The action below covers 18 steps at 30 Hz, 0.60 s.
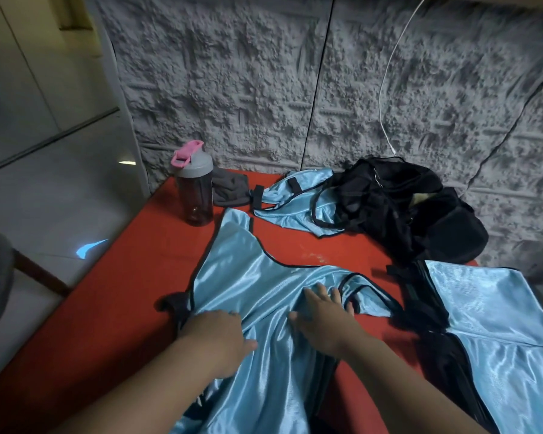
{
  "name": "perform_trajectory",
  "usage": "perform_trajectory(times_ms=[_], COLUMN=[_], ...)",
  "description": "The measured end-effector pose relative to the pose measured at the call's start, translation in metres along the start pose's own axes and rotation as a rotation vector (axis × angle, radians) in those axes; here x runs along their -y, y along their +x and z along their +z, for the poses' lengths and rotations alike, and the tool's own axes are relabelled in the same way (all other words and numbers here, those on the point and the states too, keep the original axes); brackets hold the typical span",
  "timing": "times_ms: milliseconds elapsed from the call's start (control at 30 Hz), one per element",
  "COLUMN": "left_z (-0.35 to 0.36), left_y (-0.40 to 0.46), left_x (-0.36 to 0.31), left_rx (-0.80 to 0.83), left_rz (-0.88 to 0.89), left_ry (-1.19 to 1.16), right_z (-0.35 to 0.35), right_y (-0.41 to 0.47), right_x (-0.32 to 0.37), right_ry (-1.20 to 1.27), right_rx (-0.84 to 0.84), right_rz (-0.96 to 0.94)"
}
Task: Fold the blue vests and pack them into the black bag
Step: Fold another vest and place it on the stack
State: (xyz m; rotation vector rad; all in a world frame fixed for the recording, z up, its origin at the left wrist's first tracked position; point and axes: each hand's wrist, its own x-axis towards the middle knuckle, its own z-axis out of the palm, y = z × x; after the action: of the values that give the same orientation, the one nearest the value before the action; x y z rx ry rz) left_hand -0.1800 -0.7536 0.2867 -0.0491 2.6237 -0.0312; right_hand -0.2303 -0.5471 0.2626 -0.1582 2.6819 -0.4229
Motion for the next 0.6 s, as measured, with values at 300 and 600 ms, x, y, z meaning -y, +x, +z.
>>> perform_trajectory(times_ms=[300, 600], left_z=[0.007, 0.019], left_y=[0.027, 0.034], left_x=[0.014, 0.022], left_rx=[-0.385, -0.151], left_rz=[0.094, 0.032], left_ry=[-0.195, -0.202], right_z=[0.018, 0.023], right_y=[-0.023, -0.010], right_x=[0.045, 0.016], right_ry=[-0.065, -0.068], right_rx=[-0.005, 0.033], right_rz=[0.124, 0.346])
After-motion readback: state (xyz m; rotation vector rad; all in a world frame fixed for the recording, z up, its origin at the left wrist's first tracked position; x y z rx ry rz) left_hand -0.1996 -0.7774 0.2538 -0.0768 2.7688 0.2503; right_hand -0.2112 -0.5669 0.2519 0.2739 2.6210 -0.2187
